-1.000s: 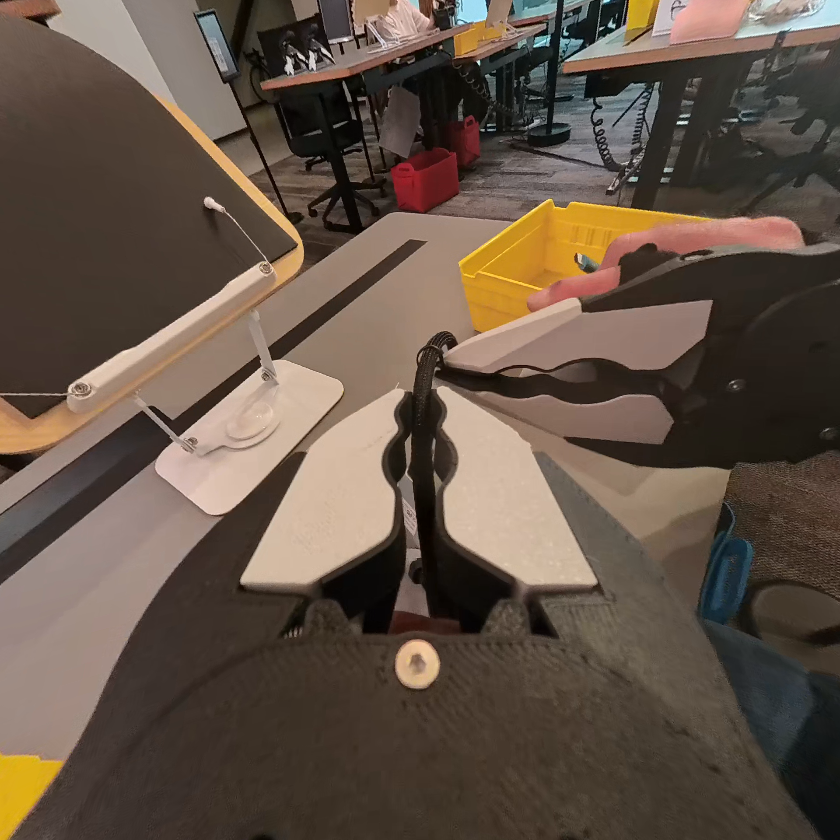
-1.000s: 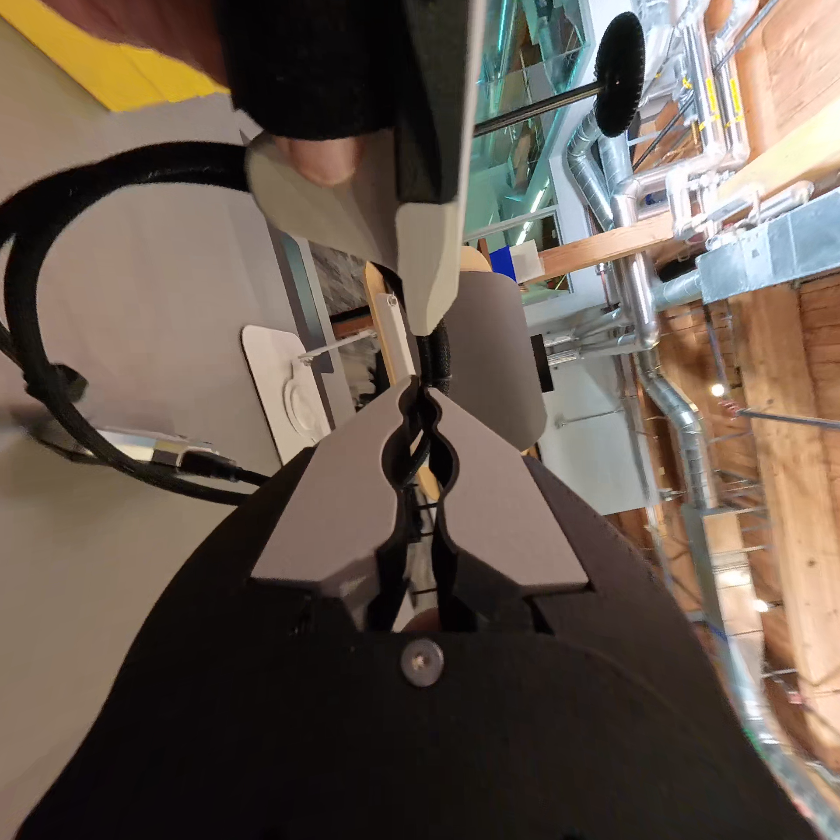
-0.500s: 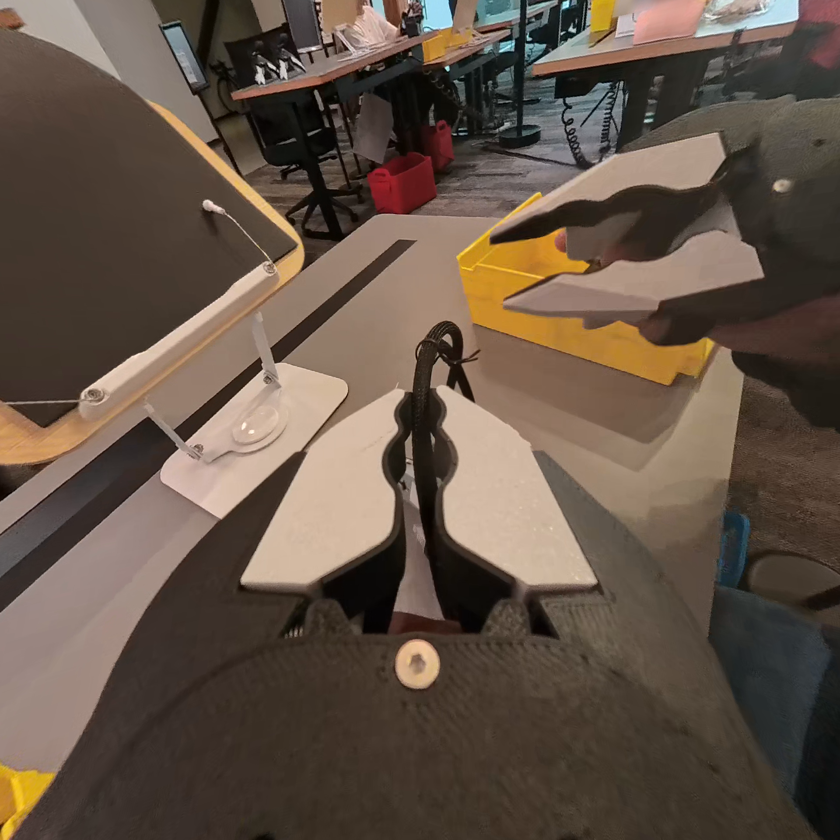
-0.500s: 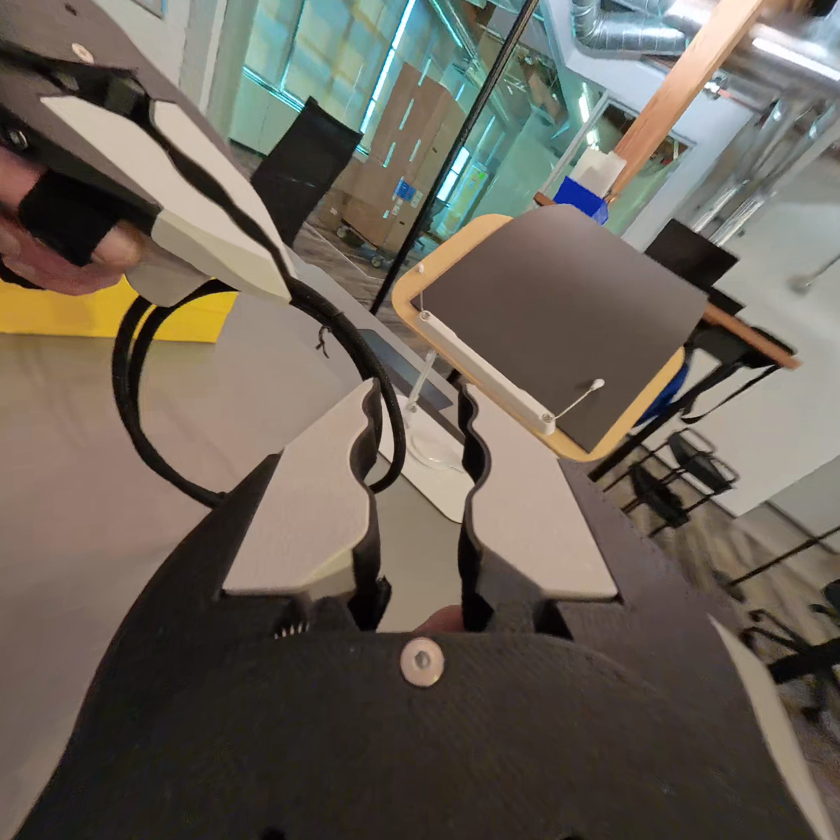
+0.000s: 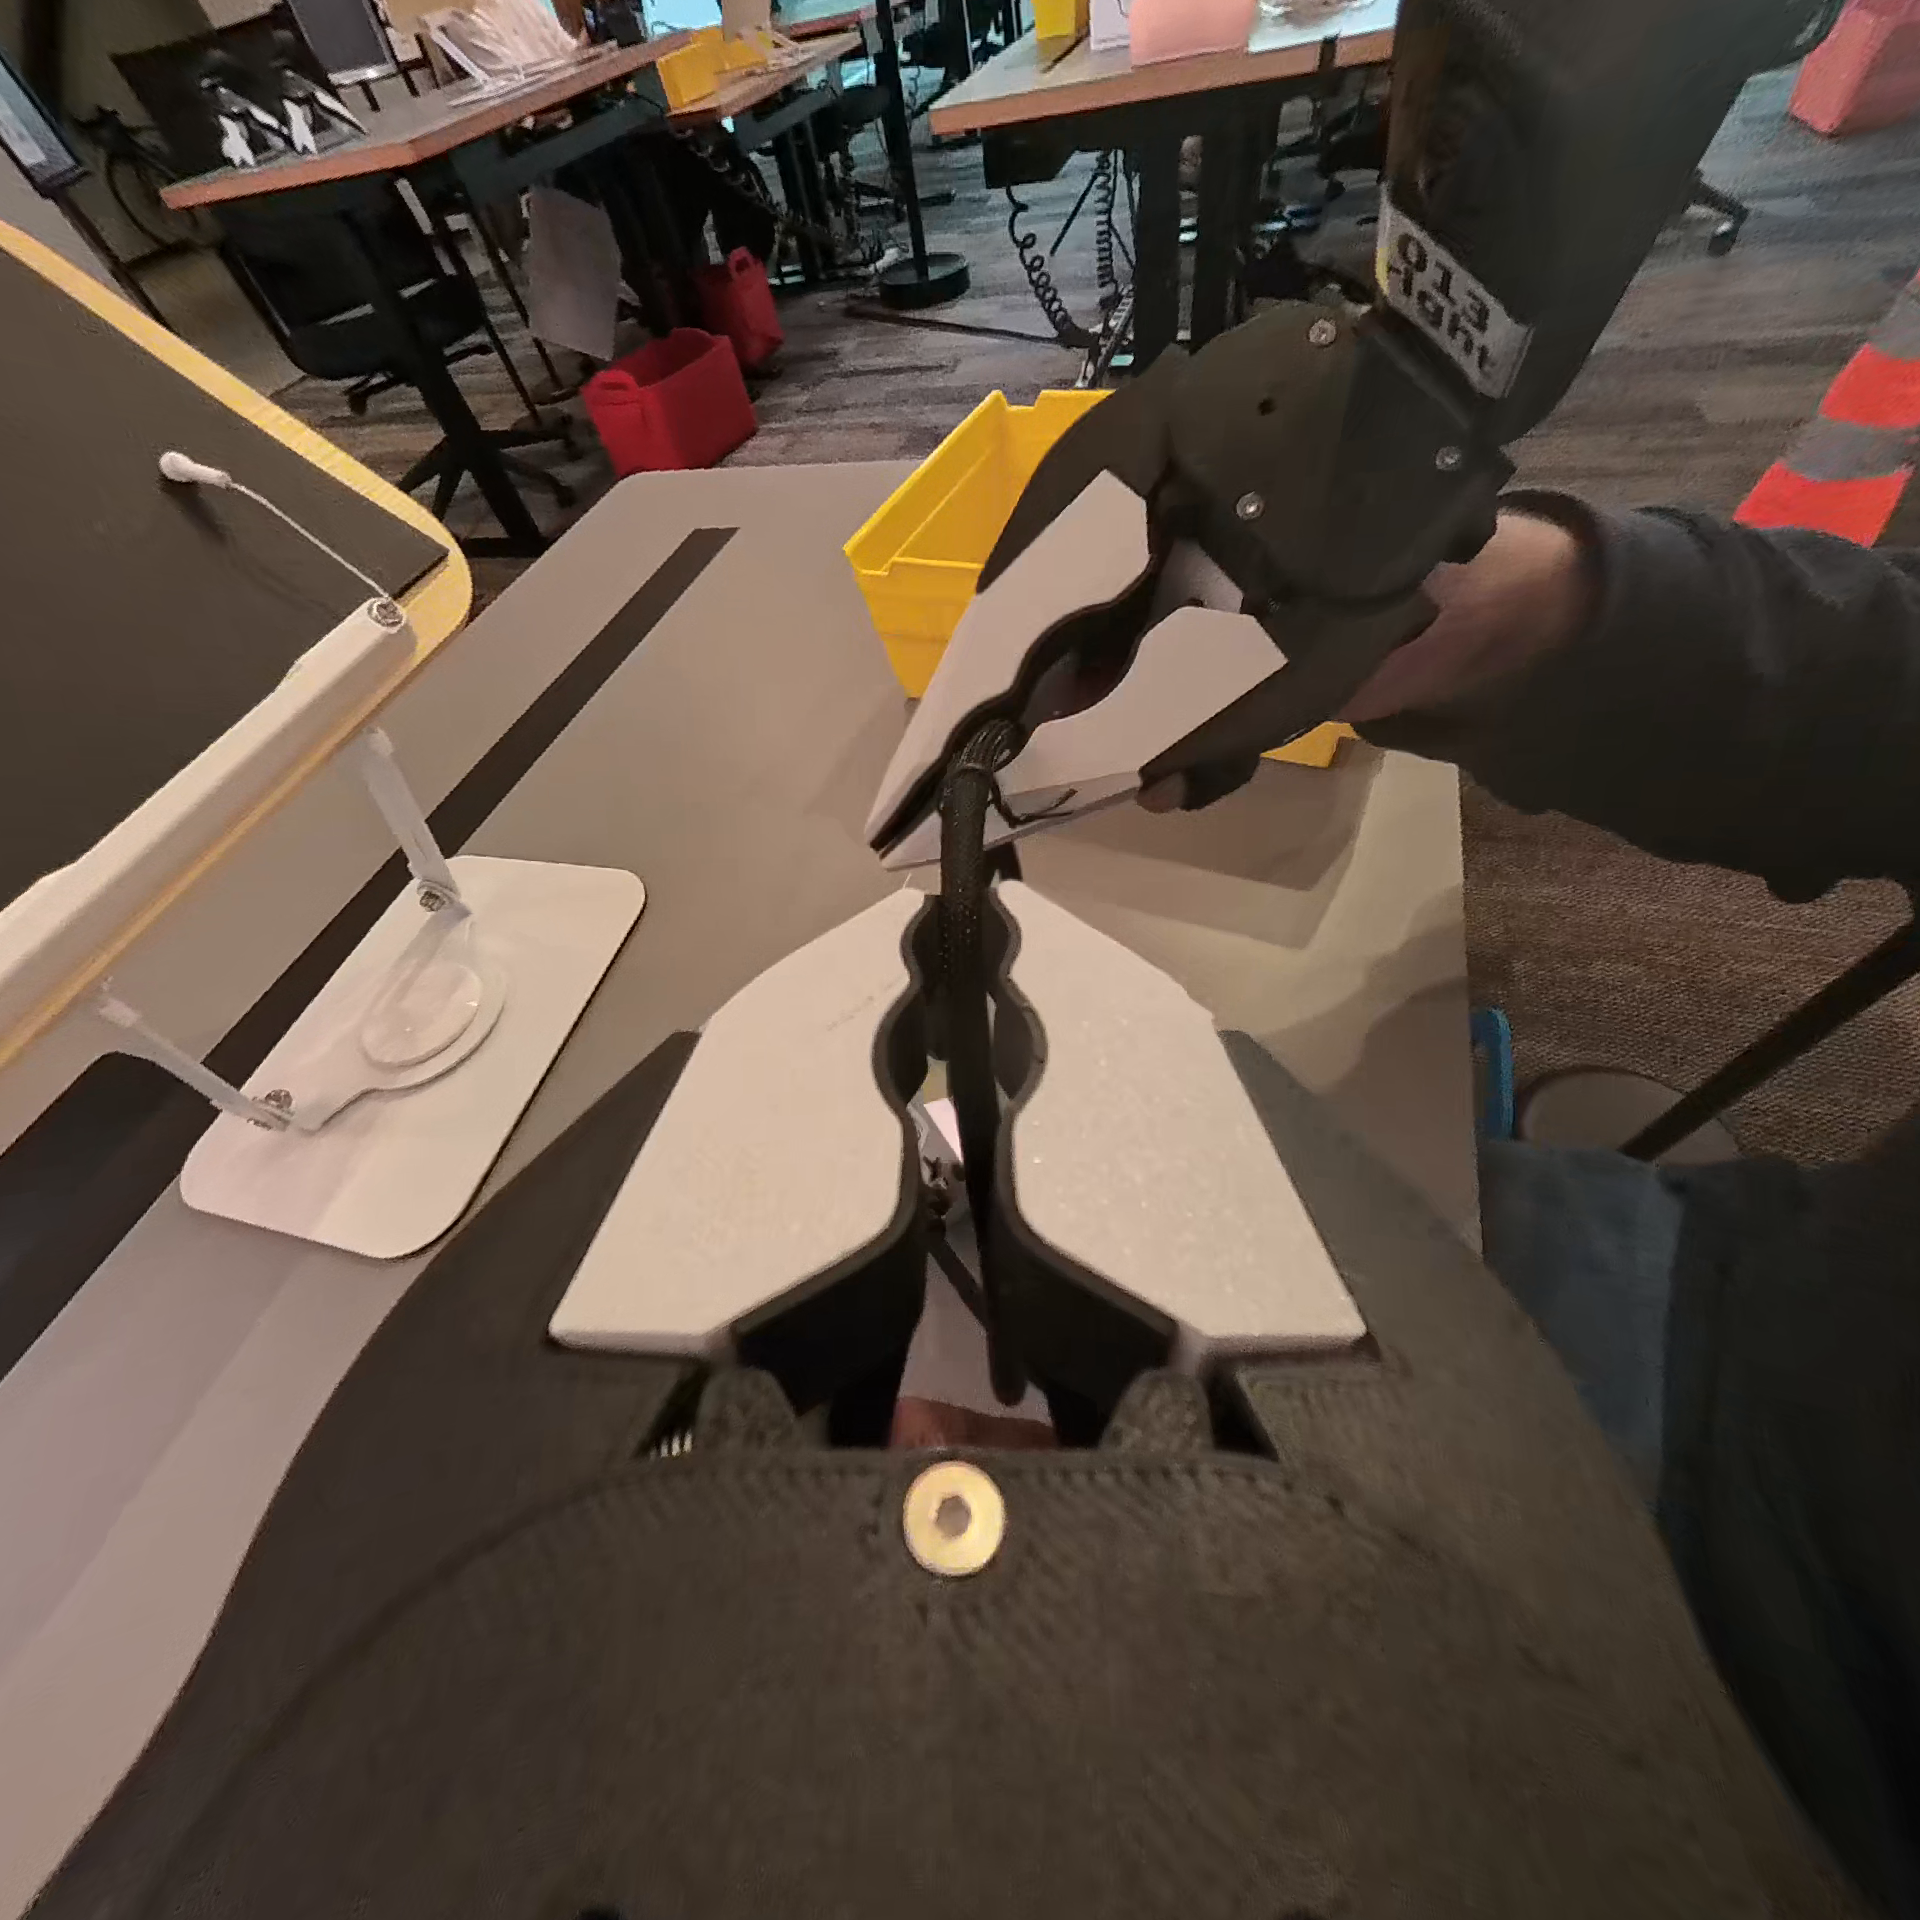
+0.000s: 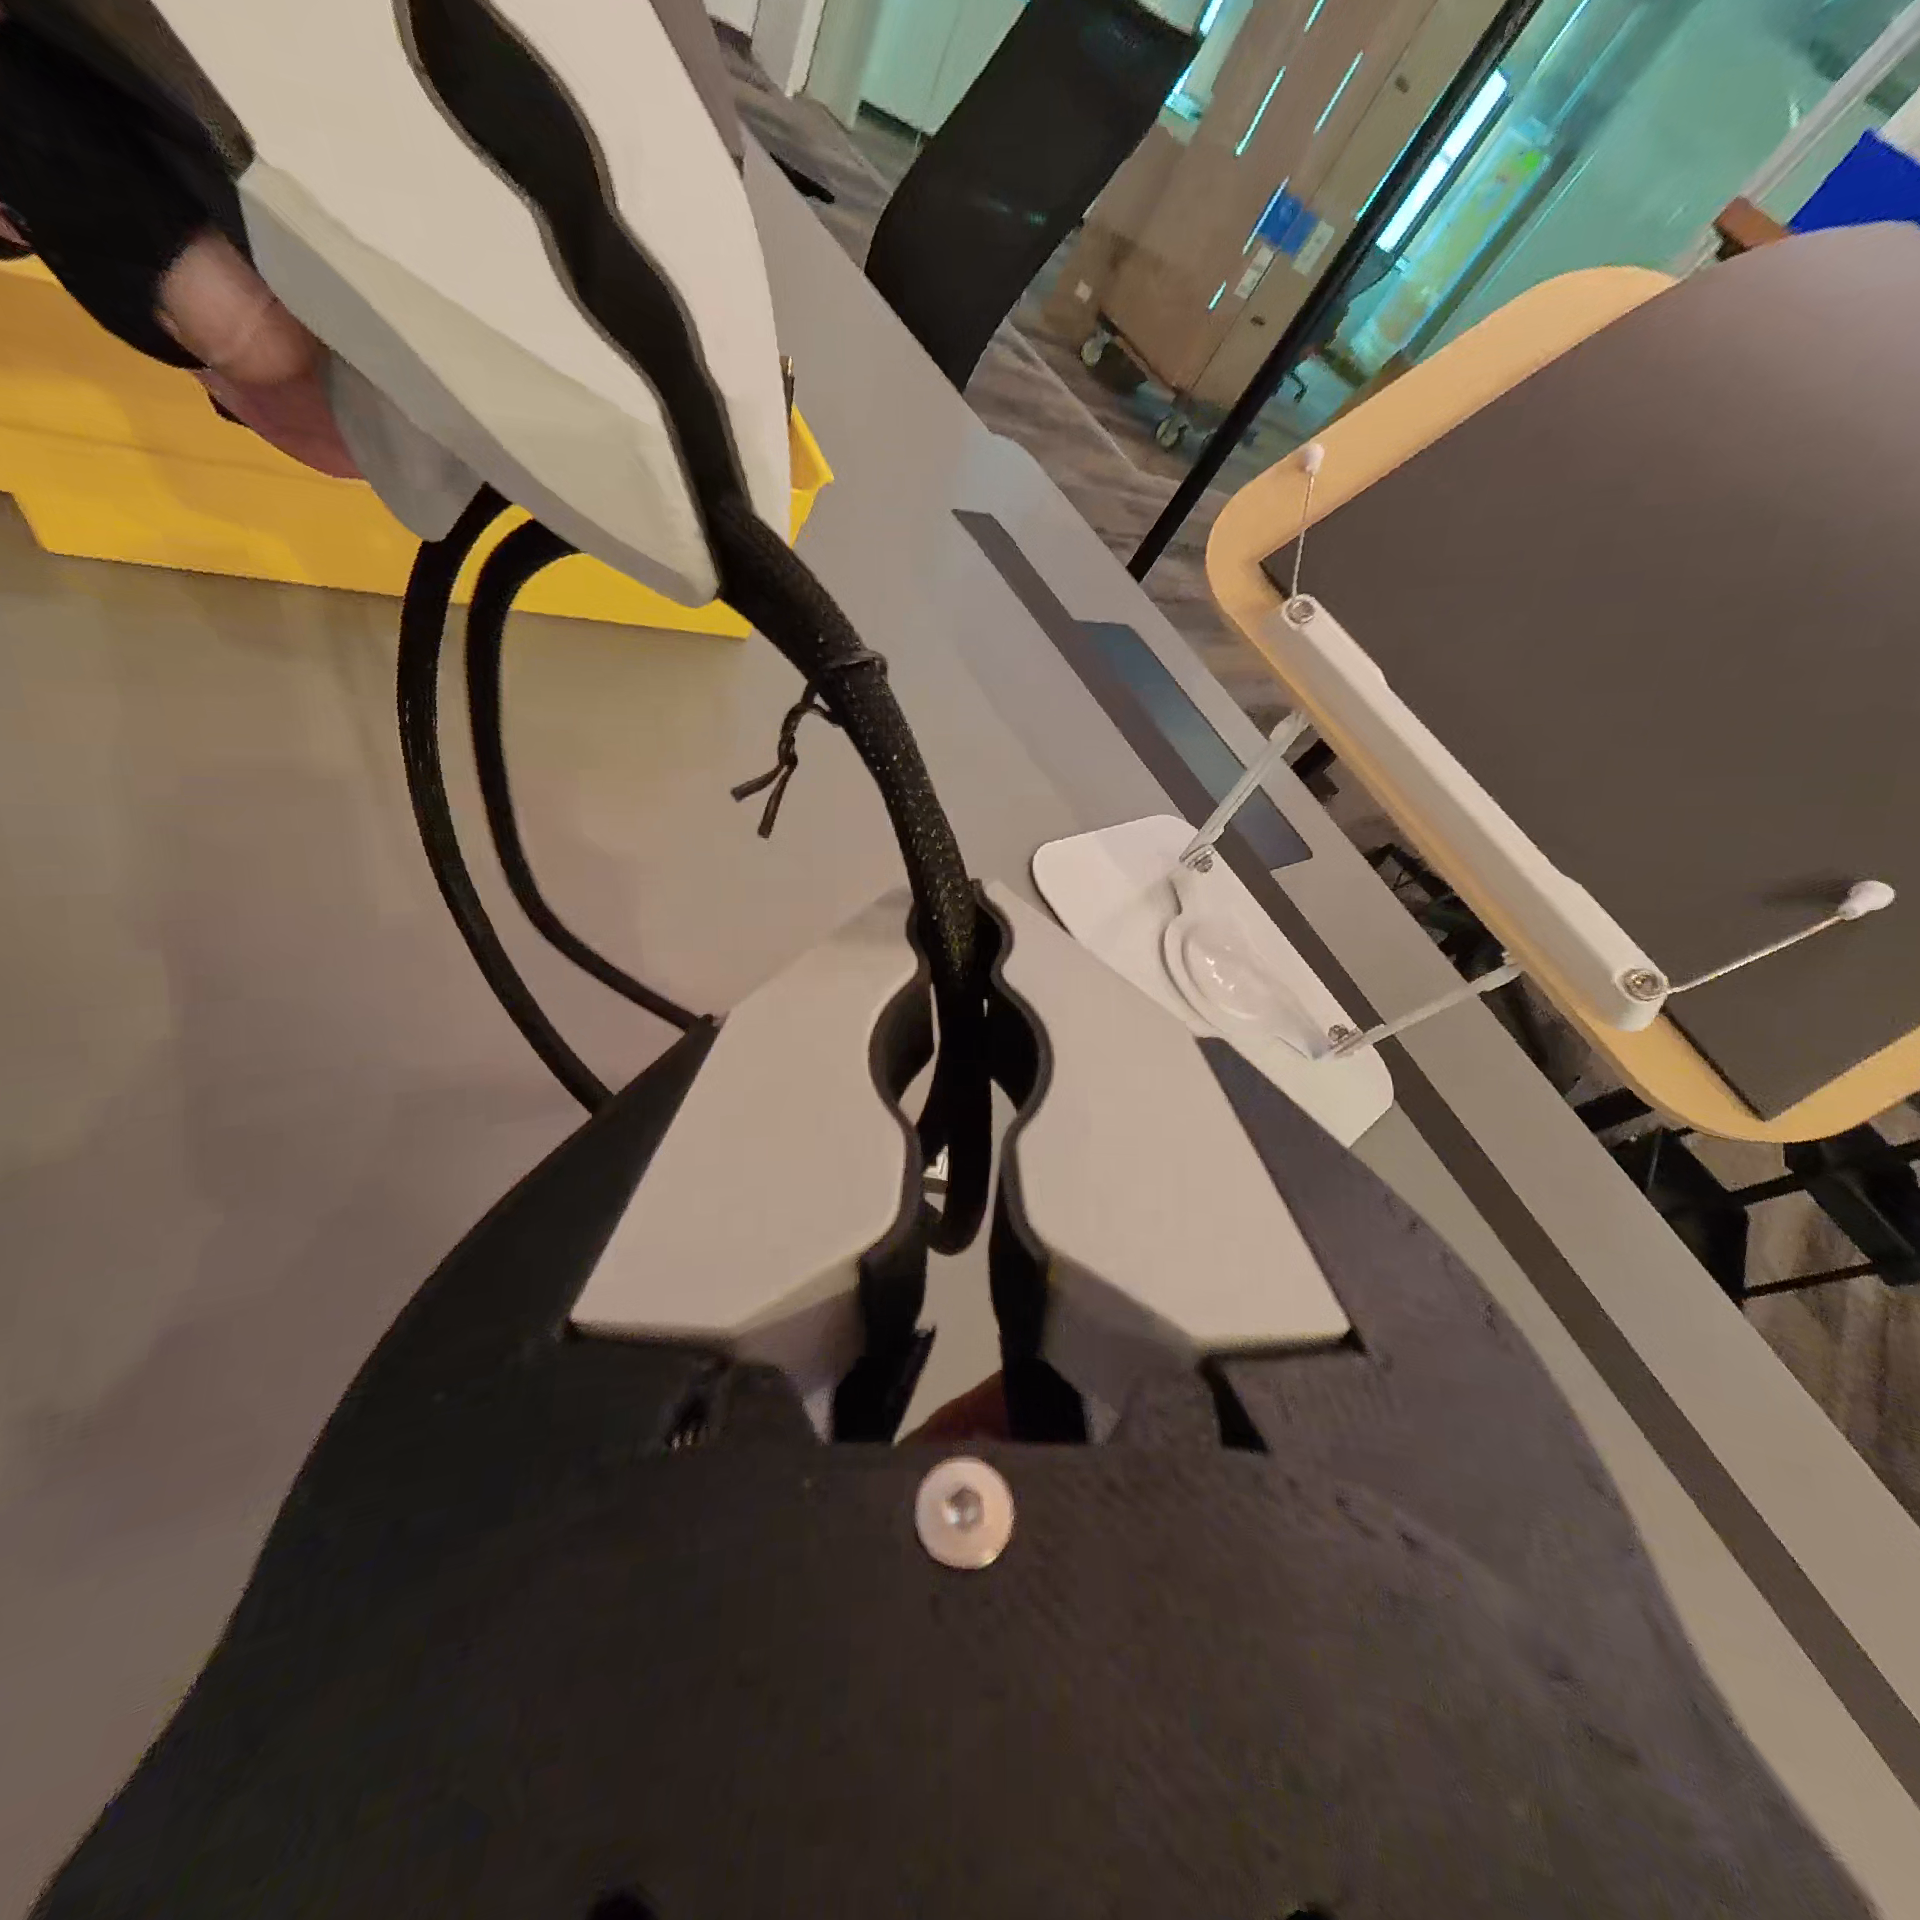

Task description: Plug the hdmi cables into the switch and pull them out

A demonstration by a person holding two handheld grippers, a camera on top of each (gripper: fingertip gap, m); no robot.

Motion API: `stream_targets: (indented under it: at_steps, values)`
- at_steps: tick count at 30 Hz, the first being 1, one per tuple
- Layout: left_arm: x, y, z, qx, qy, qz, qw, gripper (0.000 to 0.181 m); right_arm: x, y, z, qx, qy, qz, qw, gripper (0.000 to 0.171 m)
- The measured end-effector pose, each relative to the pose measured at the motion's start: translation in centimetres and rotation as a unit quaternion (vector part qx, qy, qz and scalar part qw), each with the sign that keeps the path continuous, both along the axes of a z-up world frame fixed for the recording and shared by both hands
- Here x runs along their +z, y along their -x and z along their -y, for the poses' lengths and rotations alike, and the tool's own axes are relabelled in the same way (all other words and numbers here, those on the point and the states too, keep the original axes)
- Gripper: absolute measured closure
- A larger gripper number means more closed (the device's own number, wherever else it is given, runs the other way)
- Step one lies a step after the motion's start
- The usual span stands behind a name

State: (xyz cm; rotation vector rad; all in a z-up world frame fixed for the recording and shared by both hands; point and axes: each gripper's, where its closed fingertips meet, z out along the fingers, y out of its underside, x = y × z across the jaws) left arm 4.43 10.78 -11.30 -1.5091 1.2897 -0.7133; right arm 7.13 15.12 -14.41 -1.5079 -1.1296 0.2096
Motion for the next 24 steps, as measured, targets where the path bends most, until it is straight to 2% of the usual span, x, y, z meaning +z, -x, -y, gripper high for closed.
stream_targets:
  at_steps: [2,7,10,17,24]
  values:
    - [0.3,0.3,-0.3,0.006,-0.001,0.006,1.000,0.174,0.3,-0.1,-0.1,-0.012,-0.003,0.006,1.000,0.171]
    - [2.9,1.7,-1.1,0.036,-0.031,0.042,0.998,0.155,2.6,-2.0,-0.5,-0.052,0.005,-0.028,0.998,0.171]
    - [5.0,2.7,-1.0,0.051,-0.051,0.082,0.994,0.157,4.9,-3.7,-0.6,-0.065,0.007,-0.056,0.996,0.171]
    - [3.9,4.1,-1.1,0.078,-0.071,0.041,0.994,0.161,11.0,-8.1,-0.6,-0.106,-0.035,-0.063,0.992,0.171]
    - [3.5,5.5,-1.7,0.102,-0.083,0.014,0.991,0.161,18.9,-17.4,-1.1,-0.196,-0.110,-0.075,0.972,0.171]
